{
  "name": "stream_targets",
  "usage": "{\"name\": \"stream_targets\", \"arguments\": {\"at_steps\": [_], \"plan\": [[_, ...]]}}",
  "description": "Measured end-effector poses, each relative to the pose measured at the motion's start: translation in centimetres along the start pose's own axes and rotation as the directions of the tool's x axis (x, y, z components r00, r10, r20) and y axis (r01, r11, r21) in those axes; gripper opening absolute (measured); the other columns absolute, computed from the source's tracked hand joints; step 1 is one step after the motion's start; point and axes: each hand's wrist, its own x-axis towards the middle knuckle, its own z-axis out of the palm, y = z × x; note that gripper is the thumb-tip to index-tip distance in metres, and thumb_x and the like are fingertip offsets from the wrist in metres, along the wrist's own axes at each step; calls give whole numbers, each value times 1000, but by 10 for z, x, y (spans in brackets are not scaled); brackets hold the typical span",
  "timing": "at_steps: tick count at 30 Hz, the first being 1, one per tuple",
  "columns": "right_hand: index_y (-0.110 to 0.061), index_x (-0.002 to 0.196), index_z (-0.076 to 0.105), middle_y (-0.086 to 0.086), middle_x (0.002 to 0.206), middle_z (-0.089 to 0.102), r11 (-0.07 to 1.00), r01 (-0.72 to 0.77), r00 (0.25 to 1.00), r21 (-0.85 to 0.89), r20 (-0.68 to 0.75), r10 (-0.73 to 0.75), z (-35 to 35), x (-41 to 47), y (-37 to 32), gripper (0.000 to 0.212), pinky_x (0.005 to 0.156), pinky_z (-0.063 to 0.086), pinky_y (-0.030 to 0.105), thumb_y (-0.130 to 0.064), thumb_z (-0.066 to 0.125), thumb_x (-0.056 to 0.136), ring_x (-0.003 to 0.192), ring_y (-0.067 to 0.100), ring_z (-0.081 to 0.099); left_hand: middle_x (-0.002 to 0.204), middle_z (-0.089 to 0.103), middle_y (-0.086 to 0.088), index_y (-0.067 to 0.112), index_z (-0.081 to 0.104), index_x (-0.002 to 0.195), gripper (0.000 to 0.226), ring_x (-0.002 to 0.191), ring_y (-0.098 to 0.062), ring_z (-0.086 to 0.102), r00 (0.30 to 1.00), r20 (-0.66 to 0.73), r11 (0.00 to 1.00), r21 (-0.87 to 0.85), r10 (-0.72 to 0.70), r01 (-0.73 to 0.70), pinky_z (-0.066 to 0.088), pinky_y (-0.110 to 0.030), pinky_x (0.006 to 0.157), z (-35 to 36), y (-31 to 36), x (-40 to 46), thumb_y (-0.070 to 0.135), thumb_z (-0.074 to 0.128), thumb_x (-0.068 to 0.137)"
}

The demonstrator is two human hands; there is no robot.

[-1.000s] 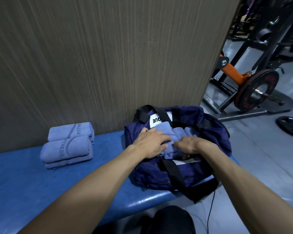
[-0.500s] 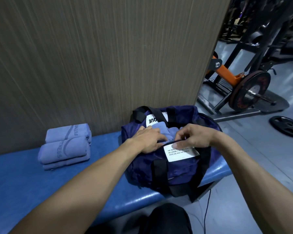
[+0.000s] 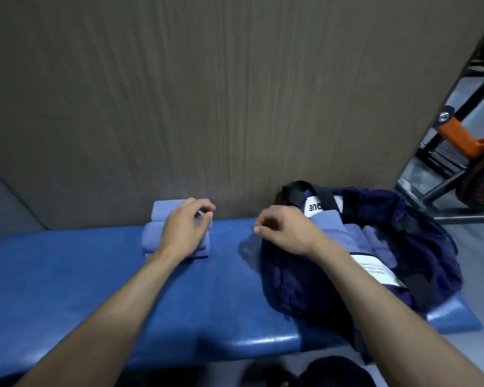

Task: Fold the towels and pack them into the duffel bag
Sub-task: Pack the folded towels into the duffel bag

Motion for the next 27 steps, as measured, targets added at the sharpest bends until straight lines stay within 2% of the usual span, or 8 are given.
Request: {"name": "stream_targets", "arguments": {"at_steps": [3, 5, 8, 11, 16, 19, 23, 27], "plan": [[-15, 101, 75, 6, 98, 67, 998, 64, 997, -4, 39, -64, 45, 39, -25, 13, 82, 45, 29, -19, 68, 91, 88, 23, 62, 98, 66, -2, 13, 72, 100, 15, 85, -23, 66, 957, -188, 971, 48, -221, 234, 48, -30, 80, -37, -52, -12, 8, 73, 86], [-18, 115, 72, 8, 111, 61, 997, 81, 994, -7, 73, -80, 72, 57, -40, 24, 96, 45, 34, -20, 64, 93, 102, 27, 60, 103, 63, -7, 10, 70, 107, 22, 93, -26, 66, 893, -217, 915, 4, -393, 404, 48, -30, 84, -52, -78, -17, 15, 76, 86], [-24, 133, 63, 6, 127, 52, 995, 61, 985, -83, 164, -47, 98, 74, -56, 36, 106, 41, 42, -25, 58, 97, 115, 30, 51, 117, 61, -8, 8, 64, 120, 42, 107, -23, 62, 797, -28, 798, -14, -603, 603, 45, -31, 94, -58, -104, -19, 33, 76, 88], [-28, 136, 59, 4, 128, 45, 990, 17, 980, -137, 198, 10, 110, 82, -59, 37, 102, 44, 48, -28, 54, 99, 114, 31, 47, 109, 68, -2, 10, 66, 115, 43, 99, -18, 63, 713, 164, 705, -115, -682, 700, 46, -27, 87, -61, -114, -19, 42, 76, 88], [-29, 136, 59, 1, 126, 43, 989, -1, 982, -150, 187, 29, 115, 85, -58, 37, 103, 43, 43, -31, 53, 100, 112, 27, 45, 84, 72, 0, 6, 71, 95, 33, 78, -15, 65, 714, 274, 674, -238, -645, 700, 49, -26, 73, -68, -119, -13, 36, 81, 84], [-28, 135, 60, 1, 125, 43, 991, -15, 986, -134, 163, 36, 116, 84, -57, 35, 101, 44, 43, -32, 52, 101, 112, 25, 44, 79, 64, 2, 8, 68, 94, 29, 72, -12, 59, 731, 211, 679, -273, -648, 681, 46, -21, 67, -69, -107, -10, 27, 85, 80], [-26, 127, 66, 0, 122, 47, 995, -25, 993, -98, 113, 36, 114, 82, -59, 30, 100, 44, 41, -32, 55, 100, 109, 24, 45, 85, 67, 4, 14, 67, 85, 26, 76, -11, 60, 795, 53, 737, -341, -604, 583, 48, -26, 74, -66, -92, -14, 22, 90, 74], [-20, 100, 70, -3, 109, 50, 1000, 8, 1000, 16, -13, -8, 108, 82, -60, 13, 96, 45, 40, -30, 63, 94, 103, 21, 47, 83, 67, 4, 8, 63, 92, 27, 75, -9, 59, 867, 73, 773, -419, -494, 476, 47, -23, 73, -72, -70, -14, 16, 85, 79]]}}
